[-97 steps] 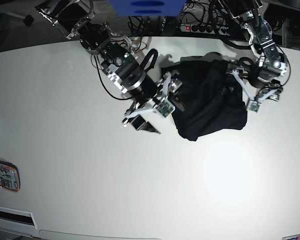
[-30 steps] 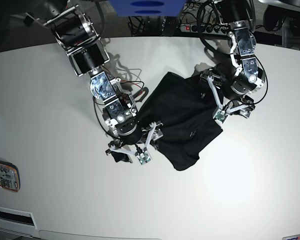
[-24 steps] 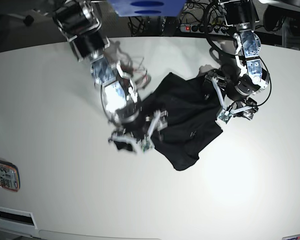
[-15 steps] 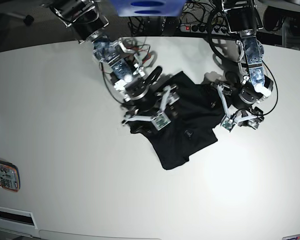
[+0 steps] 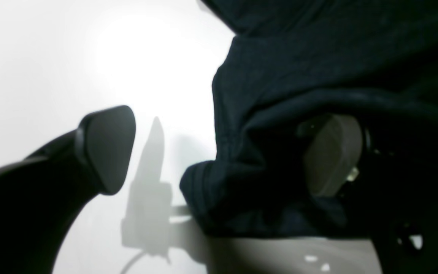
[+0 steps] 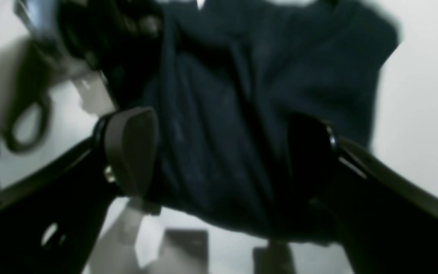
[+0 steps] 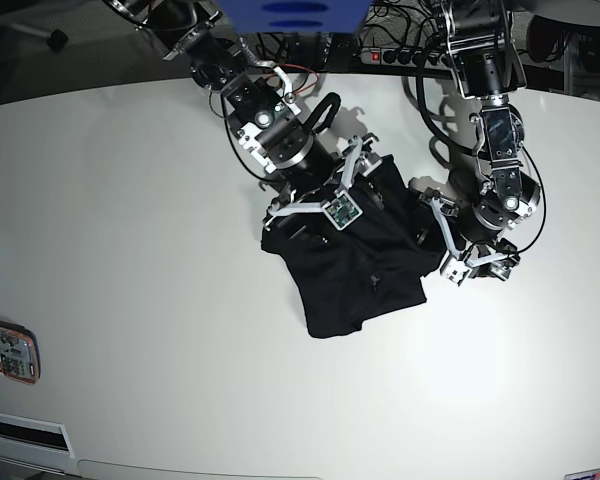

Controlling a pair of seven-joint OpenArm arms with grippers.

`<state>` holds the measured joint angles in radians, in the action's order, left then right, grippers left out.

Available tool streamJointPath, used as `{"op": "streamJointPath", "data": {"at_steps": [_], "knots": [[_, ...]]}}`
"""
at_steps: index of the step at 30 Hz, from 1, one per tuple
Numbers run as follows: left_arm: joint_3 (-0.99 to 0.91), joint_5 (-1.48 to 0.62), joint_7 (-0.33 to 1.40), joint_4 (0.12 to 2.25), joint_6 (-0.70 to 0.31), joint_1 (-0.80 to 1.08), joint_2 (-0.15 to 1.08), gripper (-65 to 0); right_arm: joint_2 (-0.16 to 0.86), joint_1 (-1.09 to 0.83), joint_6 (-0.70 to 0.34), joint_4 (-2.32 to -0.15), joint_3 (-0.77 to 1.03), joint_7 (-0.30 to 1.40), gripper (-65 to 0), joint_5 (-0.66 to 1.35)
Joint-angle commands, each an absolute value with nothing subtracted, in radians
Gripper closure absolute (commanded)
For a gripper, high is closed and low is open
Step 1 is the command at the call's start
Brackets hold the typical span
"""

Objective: Fold the T-shirt properly
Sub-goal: 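Press and square the bundle edges between both grippers, then open both grippers and lift them off the bundle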

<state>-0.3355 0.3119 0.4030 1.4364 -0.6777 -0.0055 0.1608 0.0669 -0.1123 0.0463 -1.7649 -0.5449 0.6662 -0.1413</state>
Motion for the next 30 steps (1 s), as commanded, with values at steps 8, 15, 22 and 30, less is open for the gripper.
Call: {"op": "streamJointPath", "data": {"at_steps": [8,15,22,30], "knots": [[-0.286,0.343,0.36,1.438,-0.599,-0.079,0.176,-65.0,0.061,-0.088,0.05,-1.896,-0.461,0.788,-51.1,-0.145],[-0.291,0.343,0.361,1.44,-0.599,-0.077,0.173,-65.0,0.104,0.028,0.05,-1.868,-0.285,0.786,-51.1,-0.145],[-0.288,0.343,0.361,1.442,-0.599,-0.077,0.17,-65.0,0.165,0.03,0.05,-1.629,-0.252,0.67,-51.1,-0.145],[-0.285,0.344,0.361,1.461,-0.599,-0.084,0.174,-65.0,0.214,-0.005,0.05,-1.58,-0.306,0.535,-51.1,-0.145]]}}
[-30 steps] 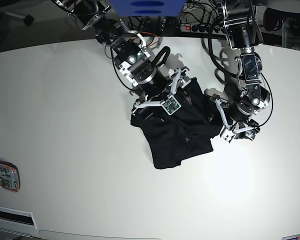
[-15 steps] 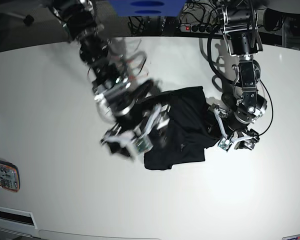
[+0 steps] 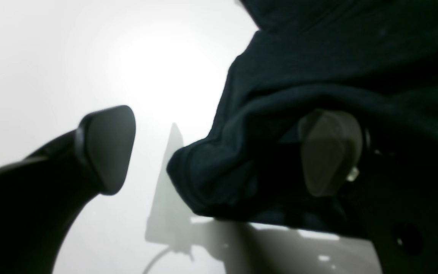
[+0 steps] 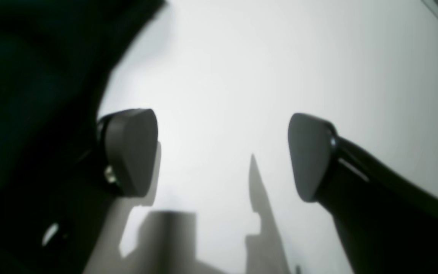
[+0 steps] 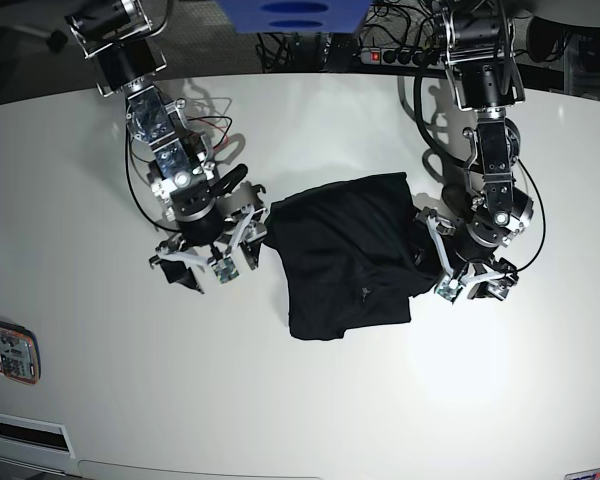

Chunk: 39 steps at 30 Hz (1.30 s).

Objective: Fold the T-shirt properly
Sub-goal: 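Open both grippers and lift them off the bundle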

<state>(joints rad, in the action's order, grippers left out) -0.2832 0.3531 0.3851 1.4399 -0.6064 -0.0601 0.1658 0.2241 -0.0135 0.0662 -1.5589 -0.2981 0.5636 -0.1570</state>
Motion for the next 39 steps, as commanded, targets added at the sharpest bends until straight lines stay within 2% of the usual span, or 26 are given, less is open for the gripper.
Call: {"op": "streamJointPath", "data": {"at_steps": [1,8,12,17,23,27,31,35,37,39], "knots": [[-0.283,0.344,0.361,1.461,-0.599,-0.085,0.171,-65.0,0.213,-0.016,0.05,-1.581,-0.332,0.533,-51.1,-0.145],[-0.162,0.344,0.36,1.414,-0.599,-0.09,0.219,-65.0,0.168,-0.027,0.05,-1.572,-0.507,0.53,-51.1,-0.145],[-0.145,0.343,0.36,1.337,-0.599,-0.13,0.234,-65.0,0.119,-0.03,0.05,-1.57,-0.522,0.53,-51.1,-0.145],[-0.16,0.337,0.358,1.388,-0.599,-0.105,0.237,-65.0,0.12,-0.068,0.05,-1.62,-0.507,0.53,-51.1,-0.147],[-0.205,0.343,0.357,1.6,-0.599,-0.033,0.245,-65.0,0.252,-0.062,0.05,-1.748,-0.484,0.524,-51.1,-0.148],[-0.209,0.344,0.32,1.695,-0.585,0.002,0.262,-65.0,0.297,-0.064,0.05,-1.79,-0.449,0.437,-51.1,-0.151],[-0.305,0.4,0.127,1.728,-0.361,0.053,0.231,-65.0,0.309,-0.067,0.05,-1.801,-0.363,0.325,-51.1,-0.208],[-0.337,0.624,-0.048,1.704,-0.165,0.065,0.229,-65.0,0.297,-0.068,0.056,-1.794,-0.228,0.298,-51.1,-0.478],[-0.354,0.748,-0.085,1.702,-0.059,0.085,0.229,-65.0,0.234,-0.062,0.088,-1.791,-0.131,0.297,-51.1,-0.634],[-0.358,0.839,-0.096,1.692,0.013,0.087,0.223,-65.0,0.17,-0.061,0.17,-1.762,-0.045,0.297,-51.2,-0.734]]}}
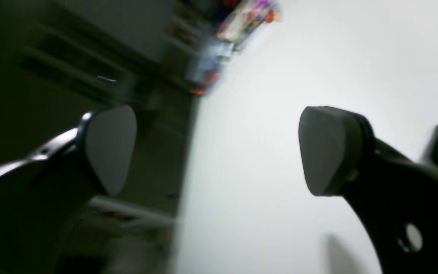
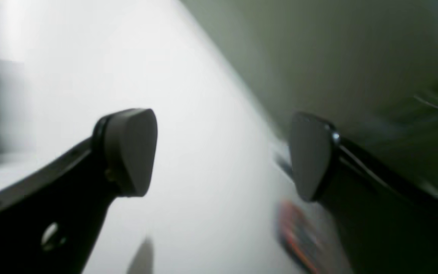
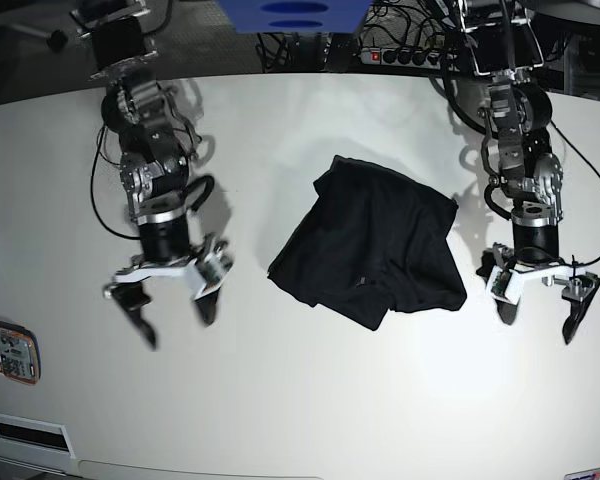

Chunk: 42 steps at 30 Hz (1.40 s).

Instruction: Fold the T-shirt properly

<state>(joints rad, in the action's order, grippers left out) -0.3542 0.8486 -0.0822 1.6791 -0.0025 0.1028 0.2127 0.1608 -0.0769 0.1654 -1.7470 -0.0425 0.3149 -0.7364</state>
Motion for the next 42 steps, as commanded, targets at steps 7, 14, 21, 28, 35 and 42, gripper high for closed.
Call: {"op": "streamJointPath", "data": {"at_steps": [7,14,21,28,35,42], "knots": [[-0.372,0.926,-0.091,1.687,0.194,0.085,0.196,-65.0,0.104,-0.061,0.421,-1.718,0.124,0.298,-51.3,-0.786],[-0.394,0.72,-0.094,1.689,0.297,0.084,0.194,-65.0,0.104,-0.062,0.516,-1.716,0.124,0.266,-51.1,-0.364],[-0.464,0.354,-0.097,1.699,0.297,0.084,0.197,-65.0,0.274,-0.071,-0.153,-1.716,0.085,0.068,-51.3,0.334],[-0.478,0.308,-0.097,1.702,0.297,0.088,0.199,-65.0,0.318,-0.062,-0.381,-1.716,0.12,0.257,-51.1,0.381],[-0.473,0.308,-0.097,1.701,0.297,0.088,0.199,-65.0,0.071,-0.059,0.153,-1.707,0.403,0.202,-53.1,-0.165],[-0.47,0.308,-0.097,1.702,0.297,0.084,0.199,-65.0,0.179,-0.056,-0.386,-1.716,0.085,0.147,-64.5,-0.085]]}}
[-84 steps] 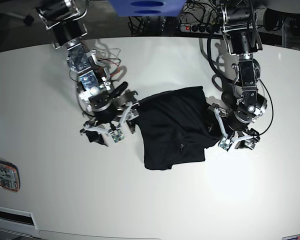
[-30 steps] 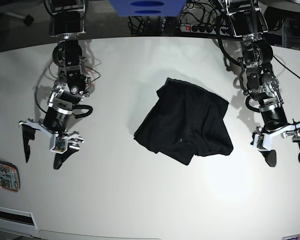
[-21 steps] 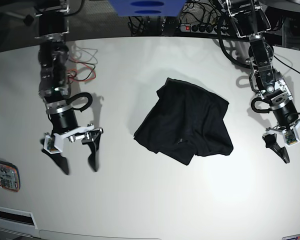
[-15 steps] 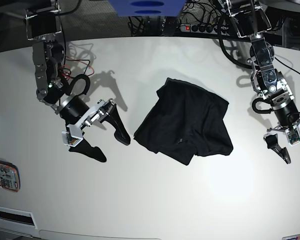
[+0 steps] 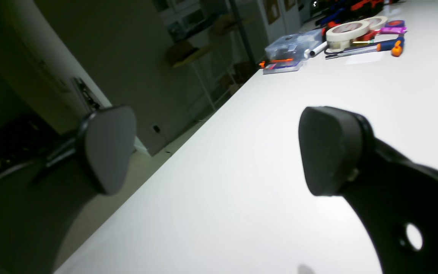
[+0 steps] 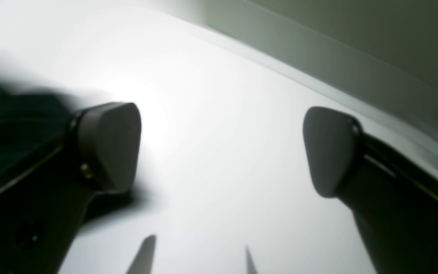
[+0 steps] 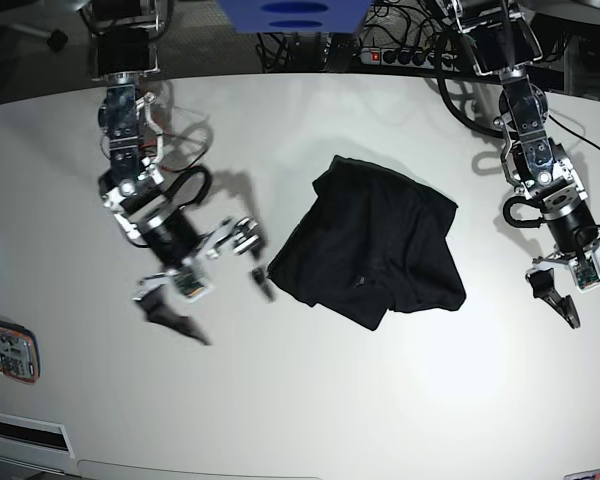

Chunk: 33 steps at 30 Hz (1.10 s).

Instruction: Fold the T-shirt properly

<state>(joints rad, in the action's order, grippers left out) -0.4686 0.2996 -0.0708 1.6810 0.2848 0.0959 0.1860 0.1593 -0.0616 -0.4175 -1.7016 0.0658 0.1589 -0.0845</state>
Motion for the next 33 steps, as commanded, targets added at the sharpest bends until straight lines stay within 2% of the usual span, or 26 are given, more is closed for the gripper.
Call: {"op": "streamJointPath", "data": {"at_steps": [1,3,5,7,8,9,12,13,15,17,18,19,22,23,28,33], "knots": [[-0.47,0.308,-0.097,1.704,0.297,0.085,0.197,-65.0,0.18,-0.058,-0.357,-1.716,0.101,0.154,-64.5,-0.065],[-0.475,0.309,-0.093,1.698,0.297,0.085,0.197,-65.0,0.153,-0.054,-0.194,-1.709,0.191,0.196,-64.5,-0.062],[-0.473,0.309,-0.093,1.701,0.297,0.09,0.197,-65.0,0.077,-0.054,0.056,-1.707,0.295,0.263,-64.5,-0.111],[-0.472,0.337,-0.091,1.696,0.295,0.091,0.197,-65.0,0.028,-0.051,0.249,-1.705,0.355,0.317,-64.5,-0.202],[-0.472,0.357,-0.091,1.695,0.295,0.091,0.197,-65.0,0.027,-0.047,0.255,-1.712,0.334,0.315,-64.5,-0.231],[-0.47,0.377,-0.09,1.695,0.295,0.091,0.197,-65.0,0.033,-0.05,0.217,-1.719,0.289,0.303,-64.5,-0.239],[-0.469,0.417,-0.094,1.695,0.294,0.091,0.197,-65.0,0.154,-0.064,-0.038,-1.751,0.087,0.265,-64.5,-0.166],[-0.469,0.42,-0.096,1.698,0.294,0.091,0.197,-65.0,0.199,-0.064,-0.087,-1.765,0.03,0.257,-64.5,-0.11],[-0.473,0.417,-0.091,1.696,0.294,0.09,0.197,-65.0,0.214,-0.065,-0.016,-1.767,0.056,0.263,-64.5,-0.001],[-0.472,0.415,-0.093,1.702,0.294,0.093,0.196,-65.0,0.174,-0.064,0.166,-1.774,0.188,0.294,-64.5,0.031],[-0.472,0.418,-0.091,1.702,0.294,0.099,0.196,-65.0,0.156,-0.071,0.216,-1.776,0.228,0.317,-64.5,0.018],[-0.47,0.415,-0.091,1.699,0.294,0.104,0.196,-65.0,0.159,-0.084,0.197,-1.782,0.219,0.348,-64.5,0.01],[-0.47,0.415,-0.093,1.695,0.294,0.107,0.196,-65.0,0.24,-0.128,-0.035,-1.834,0.12,0.39,-64.5,0.03],[-0.47,0.415,-0.091,1.693,0.294,0.107,0.196,-65.0,0.248,-0.125,-0.076,-1.845,0.104,0.389,-64.5,0.044],[-0.47,0.421,-0.099,1.704,0.294,0.148,0.199,-65.0,0.249,-0.147,-0.081,-1.89,0.125,0.369,-64.5,0.059],[-0.461,0.421,-0.124,1.698,0.294,0.153,0.199,-65.0,0.249,-0.148,-0.081,-1.874,0.12,0.262,-64.5,0.059]]}}
